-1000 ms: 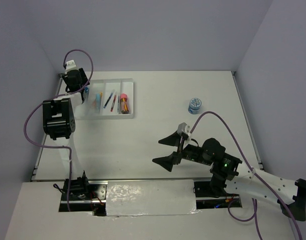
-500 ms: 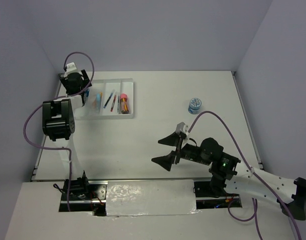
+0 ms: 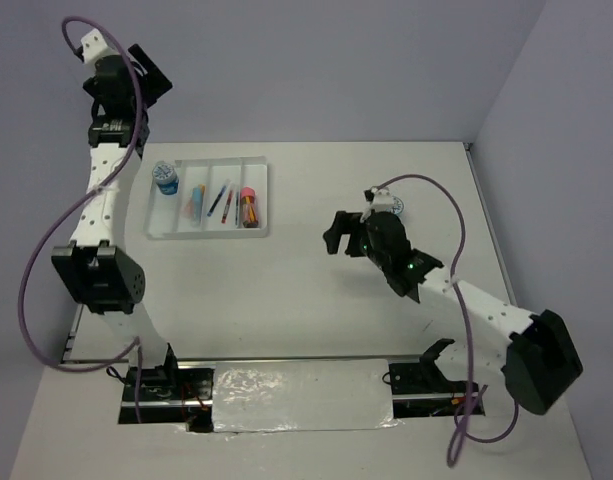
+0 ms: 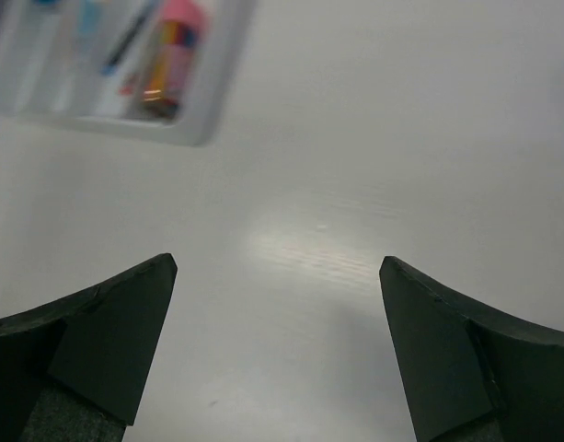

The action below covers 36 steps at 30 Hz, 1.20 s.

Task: Sort the stationery into containers
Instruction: Pick up the stationery from the center of the board.

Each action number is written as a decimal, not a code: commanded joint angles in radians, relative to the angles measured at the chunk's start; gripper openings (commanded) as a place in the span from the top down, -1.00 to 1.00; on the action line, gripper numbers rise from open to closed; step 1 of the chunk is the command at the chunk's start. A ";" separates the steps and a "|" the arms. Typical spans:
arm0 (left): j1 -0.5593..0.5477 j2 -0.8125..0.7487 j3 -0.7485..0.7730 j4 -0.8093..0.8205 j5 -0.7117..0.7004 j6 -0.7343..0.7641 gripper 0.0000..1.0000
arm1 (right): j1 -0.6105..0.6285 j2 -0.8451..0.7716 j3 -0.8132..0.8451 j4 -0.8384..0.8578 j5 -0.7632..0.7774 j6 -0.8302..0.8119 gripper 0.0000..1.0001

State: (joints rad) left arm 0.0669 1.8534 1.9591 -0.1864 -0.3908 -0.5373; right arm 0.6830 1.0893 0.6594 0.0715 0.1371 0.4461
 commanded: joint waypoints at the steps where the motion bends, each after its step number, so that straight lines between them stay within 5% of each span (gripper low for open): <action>1: -0.015 -0.158 0.019 -0.370 0.258 -0.124 -0.99 | -0.115 0.118 0.126 -0.143 0.168 0.026 -0.99; 4: -0.106 -0.376 -0.265 -0.288 0.404 -0.052 -0.99 | -0.157 0.294 0.252 -0.246 0.341 -0.038 -1.00; 6: -0.277 -0.497 -0.366 -0.341 0.283 0.013 -0.99 | -0.198 0.349 0.328 -0.282 0.349 -0.059 -1.00; 8: -0.361 -0.581 -0.525 -0.338 0.312 0.020 -0.99 | -0.270 0.401 0.380 -0.308 0.303 -0.058 -1.00; 13: -0.383 -0.856 -0.836 -0.306 0.418 0.046 -0.99 | -0.364 0.475 0.491 -0.329 0.211 -0.107 -1.00; 18: -0.384 -0.988 -0.949 -0.361 0.423 0.160 -0.99 | -0.465 0.575 0.588 -0.380 0.161 -0.138 -0.99; 21: -0.384 -0.990 -1.015 -0.378 0.449 0.198 -0.99 | -0.511 0.655 0.634 -0.386 0.056 -0.153 -0.99; 29: -0.383 -0.977 -1.117 -0.332 0.474 0.189 -0.99 | -0.539 0.811 0.769 -0.490 0.065 -0.213 -0.98; 36: -0.383 -0.985 -1.128 -0.331 0.455 0.181 -0.99 | -0.545 0.799 0.709 -0.429 0.013 -0.216 -0.10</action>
State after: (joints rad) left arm -0.3191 0.8856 0.8234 -0.5537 0.0601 -0.3676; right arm 0.1432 1.9255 1.3808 -0.3946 0.1654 0.2398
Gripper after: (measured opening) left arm 0.994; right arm 0.728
